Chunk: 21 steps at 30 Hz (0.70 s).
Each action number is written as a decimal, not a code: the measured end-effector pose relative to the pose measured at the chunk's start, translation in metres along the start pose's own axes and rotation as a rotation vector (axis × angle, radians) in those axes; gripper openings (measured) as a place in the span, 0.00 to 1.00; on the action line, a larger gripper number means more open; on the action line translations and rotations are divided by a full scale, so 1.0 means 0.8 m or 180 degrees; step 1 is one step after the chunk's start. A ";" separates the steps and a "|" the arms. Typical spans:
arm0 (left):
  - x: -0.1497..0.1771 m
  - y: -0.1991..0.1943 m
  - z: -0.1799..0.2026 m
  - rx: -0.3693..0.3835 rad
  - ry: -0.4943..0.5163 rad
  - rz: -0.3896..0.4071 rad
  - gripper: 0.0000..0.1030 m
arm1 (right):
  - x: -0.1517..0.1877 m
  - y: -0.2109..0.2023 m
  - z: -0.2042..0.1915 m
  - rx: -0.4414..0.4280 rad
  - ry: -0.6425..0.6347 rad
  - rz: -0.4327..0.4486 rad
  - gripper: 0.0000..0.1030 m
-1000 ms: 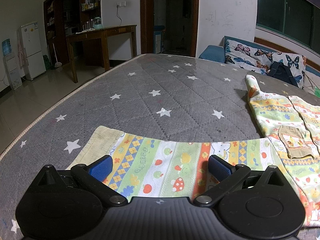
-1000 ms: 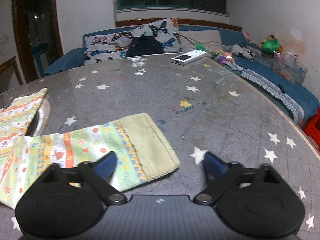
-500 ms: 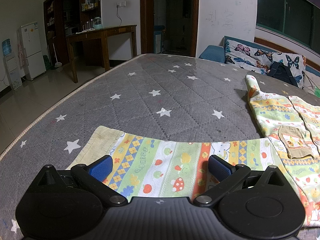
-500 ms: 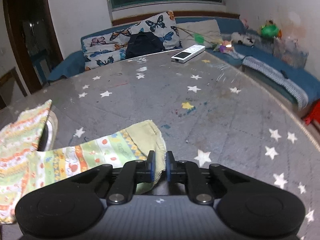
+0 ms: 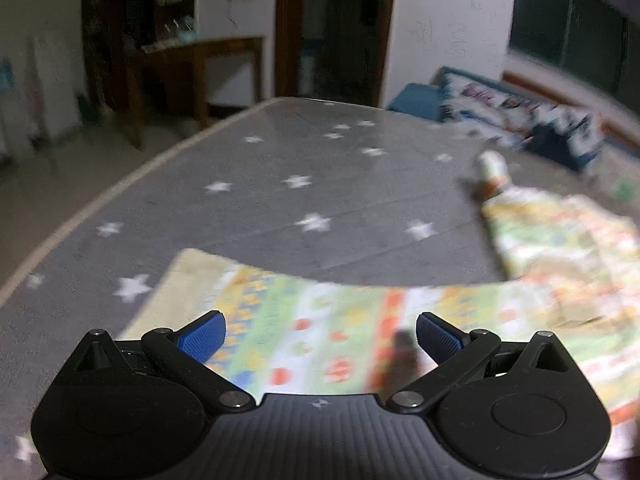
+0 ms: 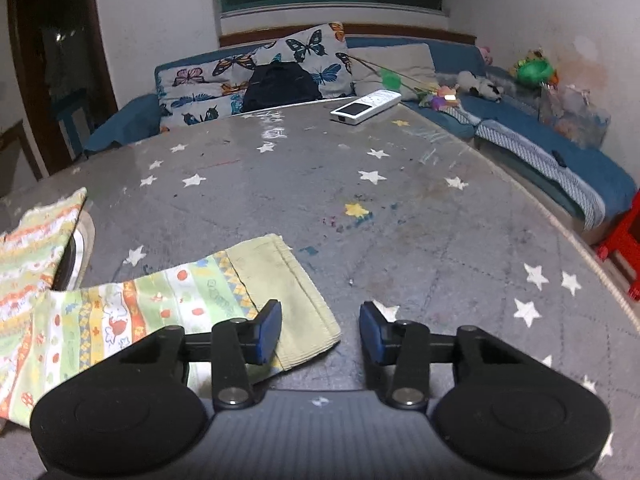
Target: Fold clothes
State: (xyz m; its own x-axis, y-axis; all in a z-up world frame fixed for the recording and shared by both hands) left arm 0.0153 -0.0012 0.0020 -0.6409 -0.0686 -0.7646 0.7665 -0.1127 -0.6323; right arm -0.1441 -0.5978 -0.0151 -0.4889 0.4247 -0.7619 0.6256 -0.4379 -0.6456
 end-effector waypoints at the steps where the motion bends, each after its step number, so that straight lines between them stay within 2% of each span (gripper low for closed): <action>1: -0.009 -0.003 0.002 0.0106 -0.0109 0.0024 1.00 | 0.001 0.000 0.000 -0.0006 -0.0003 0.0011 0.44; 2: -0.018 -0.006 0.003 0.0208 -0.0211 0.0046 1.00 | 0.002 0.000 0.002 -0.0010 0.0010 0.0023 0.49; 3: -0.026 -0.005 0.008 0.0266 -0.0238 0.0039 1.00 | 0.003 0.000 0.003 -0.0013 0.0041 0.0037 0.59; 5: -0.052 0.008 0.032 0.0379 -0.0120 -0.0026 1.00 | 0.007 0.002 0.005 -0.0050 0.0097 0.0075 0.72; 7: -0.078 0.029 0.065 0.0443 0.0105 -0.0014 1.00 | 0.012 0.002 -0.001 -0.0055 -0.0038 0.0132 0.76; 9: -0.099 0.057 0.097 0.0577 0.0274 -0.0089 1.00 | 0.017 0.003 -0.008 -0.0053 -0.0120 0.0172 0.85; 10: -0.110 0.074 0.113 0.0646 0.0350 -0.0144 1.00 | 0.017 0.004 -0.010 -0.0066 -0.0130 0.0175 0.86; 15: -0.146 0.147 0.180 0.0649 0.0629 -0.0378 1.00 | 0.019 0.006 -0.015 -0.0090 -0.0165 0.0185 0.93; 18: -0.153 0.180 0.197 0.0648 0.0693 -0.0500 0.99 | 0.020 0.006 -0.015 -0.0093 -0.0173 0.0207 0.93; 21: -0.151 0.209 0.208 0.0670 0.0833 -0.0687 0.86 | 0.020 0.006 -0.014 -0.0099 -0.0172 0.0204 0.94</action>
State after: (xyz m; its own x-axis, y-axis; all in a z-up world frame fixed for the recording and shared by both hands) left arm 0.2138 -0.1767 0.0089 -0.7329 0.2307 -0.6400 0.5724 -0.2994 -0.7634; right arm -0.1422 -0.5840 -0.0299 -0.4787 0.3529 -0.8039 0.6750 -0.4377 -0.5940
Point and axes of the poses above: each gripper's, at about its wrist camera, not at the fingertips, and y roughly the way its jaws point, z to its right, x to its underside, the point moved 2 cm from there along y, roughly the way its jaws point, and after that the axes turned 2 degrees about z, right-handed, at the moved point
